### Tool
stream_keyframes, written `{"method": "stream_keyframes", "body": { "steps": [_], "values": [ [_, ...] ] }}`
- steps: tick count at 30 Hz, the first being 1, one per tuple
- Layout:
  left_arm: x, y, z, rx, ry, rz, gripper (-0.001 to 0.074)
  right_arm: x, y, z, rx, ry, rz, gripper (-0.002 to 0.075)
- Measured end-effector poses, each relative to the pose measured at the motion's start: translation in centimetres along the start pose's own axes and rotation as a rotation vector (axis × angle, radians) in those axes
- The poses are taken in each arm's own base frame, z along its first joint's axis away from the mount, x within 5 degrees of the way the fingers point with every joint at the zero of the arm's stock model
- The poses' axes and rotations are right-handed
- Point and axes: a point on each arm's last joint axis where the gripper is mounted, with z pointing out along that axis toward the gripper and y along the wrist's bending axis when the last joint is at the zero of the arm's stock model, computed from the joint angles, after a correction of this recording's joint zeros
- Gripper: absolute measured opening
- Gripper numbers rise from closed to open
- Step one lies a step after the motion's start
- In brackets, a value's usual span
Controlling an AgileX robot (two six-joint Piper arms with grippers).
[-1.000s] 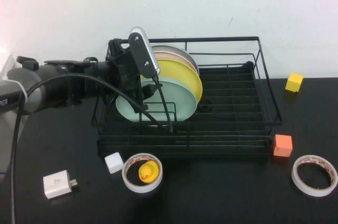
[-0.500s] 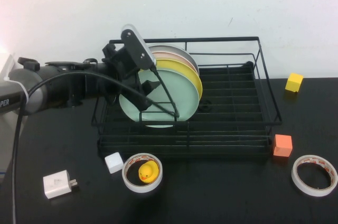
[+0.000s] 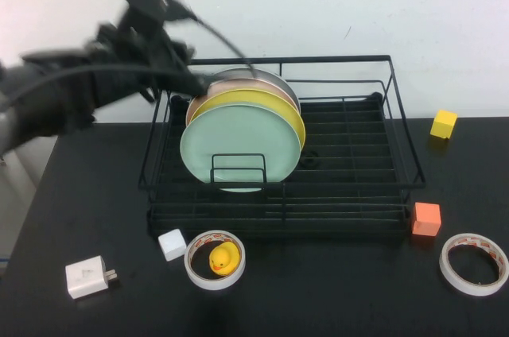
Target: Place plate on rack
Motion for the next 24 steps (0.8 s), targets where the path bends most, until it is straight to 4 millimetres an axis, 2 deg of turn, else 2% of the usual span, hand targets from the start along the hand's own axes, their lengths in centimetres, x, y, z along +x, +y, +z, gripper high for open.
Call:
{"method": "stream_keyframes", "body": {
  "steps": [3, 6, 10, 14, 17, 20, 24],
  "values": [
    [-2.3, 0.4, -2.8, -0.02, -0.071, -0.078, 0.0028, 0.0, -0.1, 0.0, 0.007, 0.002, 0.012, -0.0002],
    [-4.4, 0.6, -6.1, -0.033, -0.148, -0.121, 0.0009, -0.1, -0.3, 0.0, 0.038, -0.011, 0.114, -0.0002],
    [-7.4, 0.7, -11.5, -0.039, -0.279, -0.134, 0.0002, -0.5, -0.8, 0.1, 0.088, -0.086, 0.337, -0.0002],
    [-9.2, 0.4, -17.0, -0.032, -0.398, -0.171, 0.0, -0.7, 0.0, 1.3, 0.097, -0.2, 0.382, -0.0002],
    [-9.3, 0.0, -20.6, -0.032, -0.458, -0.195, 0.0, -1.1, 0.6, 1.9, 0.096, -0.31, 0.333, -0.0002],
    [-8.6, -0.5, -23.4, -0.04, -0.492, -0.205, 0.0, -1.6, 0.8, 1.8, 0.085, -0.374, 0.325, -0.0002],
    [-6.1, -0.9, -26.2, -0.115, -0.484, -0.183, 0.0, -1.5, 0.7, 1.8, 0.085, -0.357, 0.361, -0.0002]
  ]
}}
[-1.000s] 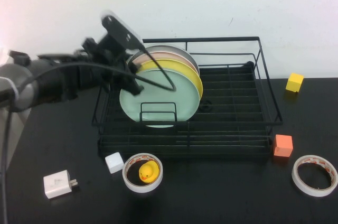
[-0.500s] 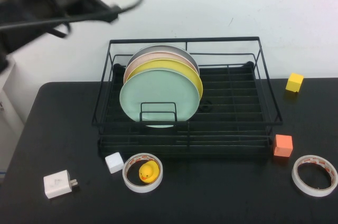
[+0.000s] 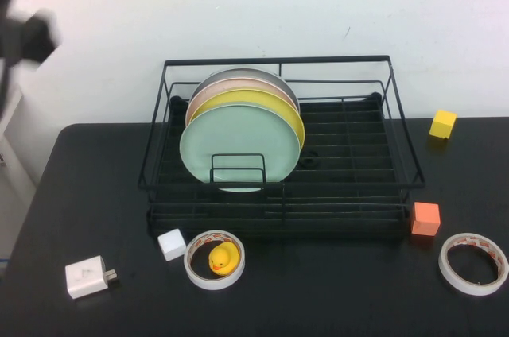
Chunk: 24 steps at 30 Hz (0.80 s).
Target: Place plate on rack
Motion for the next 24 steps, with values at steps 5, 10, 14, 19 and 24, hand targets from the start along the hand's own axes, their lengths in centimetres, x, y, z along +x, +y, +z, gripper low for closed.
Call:
{"method": "stream_keyframes", "body": {
  "steps": [5, 10, 14, 19, 24],
  "values": [
    [1.8, 0.5, -4.5, -0.105, -0.001, -0.025, 0.0, 0.7, -0.1, 0.0, 0.014, 0.077, 0.045, -0.0002],
    [5.3, -0.4, -8.1, -0.058, 0.012, -0.081, 0.0, 1.1, 0.2, -0.1, -0.013, 0.124, 0.117, -0.0002],
    [8.1, -1.5, -10.1, 0.03, 0.024, -0.137, 0.0, 1.5, 0.5, -0.1, -0.041, 0.175, 0.193, -0.0002],
    [11.4, -2.0, -11.7, 0.048, 0.063, -0.158, 0.0, 1.8, 0.8, -0.2, -0.063, 0.212, 0.243, -0.0002],
    [12.5, -2.1, -11.9, 0.052, 0.087, -0.165, 0.0, 2.0, 1.0, -0.3, -0.075, 0.232, 0.273, -0.0002]
  ]
}}
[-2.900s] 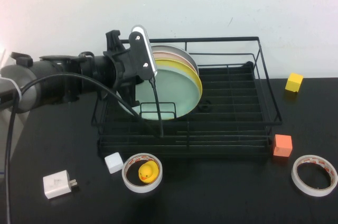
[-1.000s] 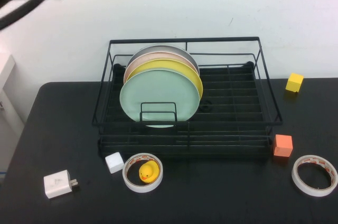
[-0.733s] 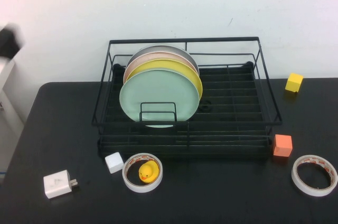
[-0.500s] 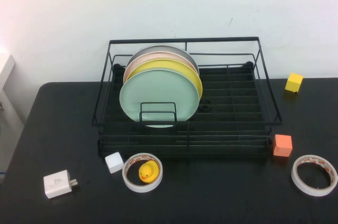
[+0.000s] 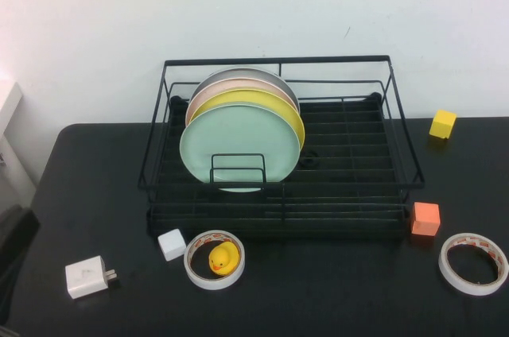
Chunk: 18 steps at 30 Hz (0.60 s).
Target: Place plate on rack
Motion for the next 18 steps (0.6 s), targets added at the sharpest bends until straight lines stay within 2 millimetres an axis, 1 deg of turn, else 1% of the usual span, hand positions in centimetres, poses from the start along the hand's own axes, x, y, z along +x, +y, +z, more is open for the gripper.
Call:
{"method": "stream_keyframes", "body": {
  "steps": [10, 18],
  "values": [
    [0.06, -0.13, 0.0, 0.015, 0.001, 0.0, 0.0, 0.02, 0.01, 0.0, -0.001, 0.003, 0.003, -0.0002],
    [0.04, -0.7, -0.03, 0.078, -0.002, 0.001, -0.0001, 0.03, 0.02, 0.0, -0.002, 0.003, 0.004, -0.0002]
  ]
}}
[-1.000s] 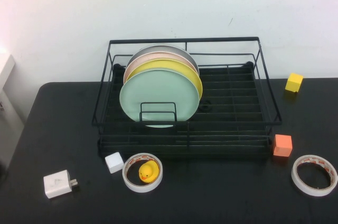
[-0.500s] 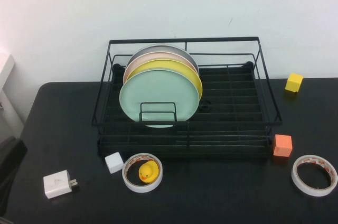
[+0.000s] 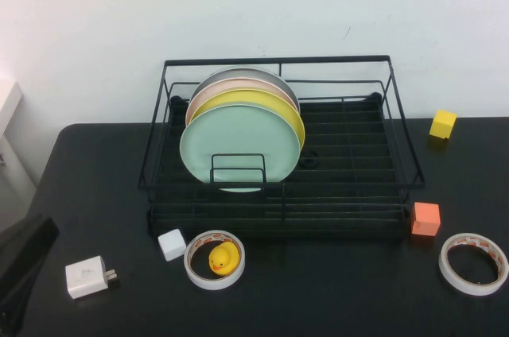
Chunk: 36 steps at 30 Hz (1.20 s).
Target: Place plate on rack
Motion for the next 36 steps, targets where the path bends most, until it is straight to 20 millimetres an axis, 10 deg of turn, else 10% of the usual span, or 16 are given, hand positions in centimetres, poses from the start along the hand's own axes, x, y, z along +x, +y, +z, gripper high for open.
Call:
{"method": "stream_keyframes", "body": {
  "steps": [36],
  "values": [
    [3.2, 1.4, -3.4, -0.24, -0.122, -0.105, -0.0001, 0.1, 0.0, 0.0, 0.004, 0.006, 0.0, -0.0002]
  ]
}}
